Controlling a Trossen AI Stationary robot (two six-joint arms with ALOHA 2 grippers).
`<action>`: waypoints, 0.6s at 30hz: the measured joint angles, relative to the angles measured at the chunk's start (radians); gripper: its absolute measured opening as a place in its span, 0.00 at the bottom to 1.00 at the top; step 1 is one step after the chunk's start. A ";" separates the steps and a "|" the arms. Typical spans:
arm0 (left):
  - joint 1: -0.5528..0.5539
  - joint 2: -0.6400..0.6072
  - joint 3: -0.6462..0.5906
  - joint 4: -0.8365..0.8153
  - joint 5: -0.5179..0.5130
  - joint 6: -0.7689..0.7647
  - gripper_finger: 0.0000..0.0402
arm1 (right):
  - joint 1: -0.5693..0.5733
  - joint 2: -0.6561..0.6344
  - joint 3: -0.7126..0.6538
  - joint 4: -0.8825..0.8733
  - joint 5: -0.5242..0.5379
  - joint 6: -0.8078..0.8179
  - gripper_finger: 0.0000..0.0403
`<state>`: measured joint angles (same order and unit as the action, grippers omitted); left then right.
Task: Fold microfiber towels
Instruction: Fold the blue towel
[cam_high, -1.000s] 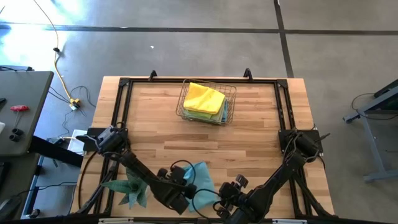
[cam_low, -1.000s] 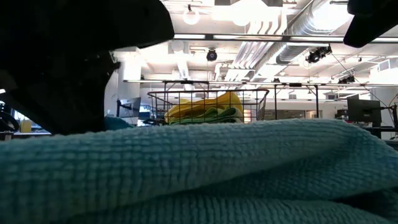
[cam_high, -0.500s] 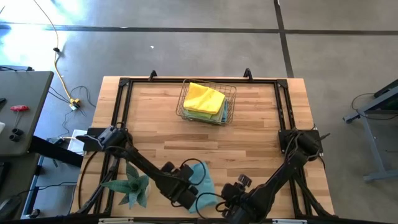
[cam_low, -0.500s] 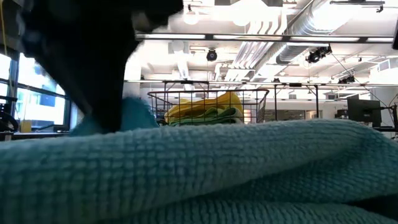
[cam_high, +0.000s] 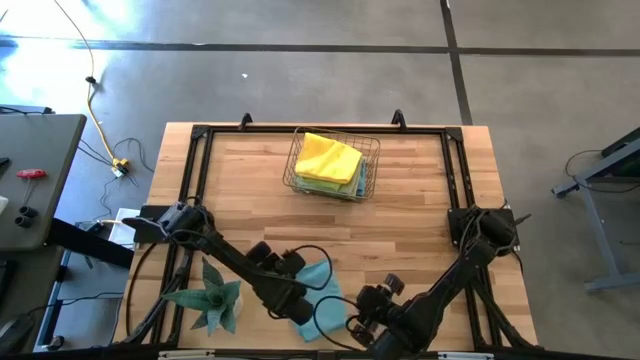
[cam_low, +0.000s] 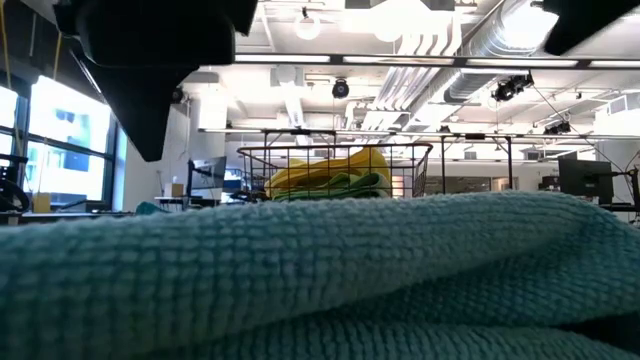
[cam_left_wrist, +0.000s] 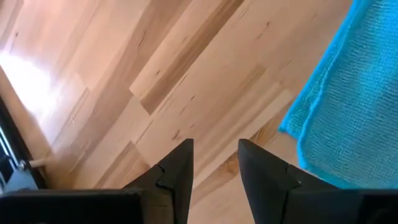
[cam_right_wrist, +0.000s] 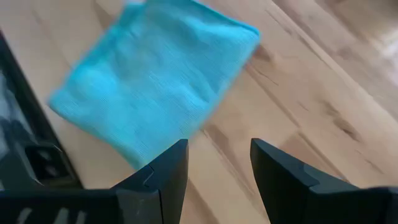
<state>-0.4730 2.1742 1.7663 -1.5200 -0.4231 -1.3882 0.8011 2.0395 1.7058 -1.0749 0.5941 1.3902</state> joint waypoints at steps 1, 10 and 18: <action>-0.006 0.000 0.003 -0.002 -0.002 0.008 0.29 | -0.007 0.000 0.000 0.026 0.008 -0.003 0.41; -0.138 0.000 0.069 0.007 -0.007 0.128 0.29 | -0.102 0.000 -0.221 0.537 -0.177 -0.166 0.41; -0.269 -0.001 0.113 0.166 0.000 0.120 0.29 | -0.198 -0.001 -0.397 0.975 -0.330 -0.345 0.41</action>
<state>-0.7422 2.1731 1.8793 -1.3541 -0.4229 -1.2684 0.6028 2.0384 1.3086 -0.1001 0.2640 1.0451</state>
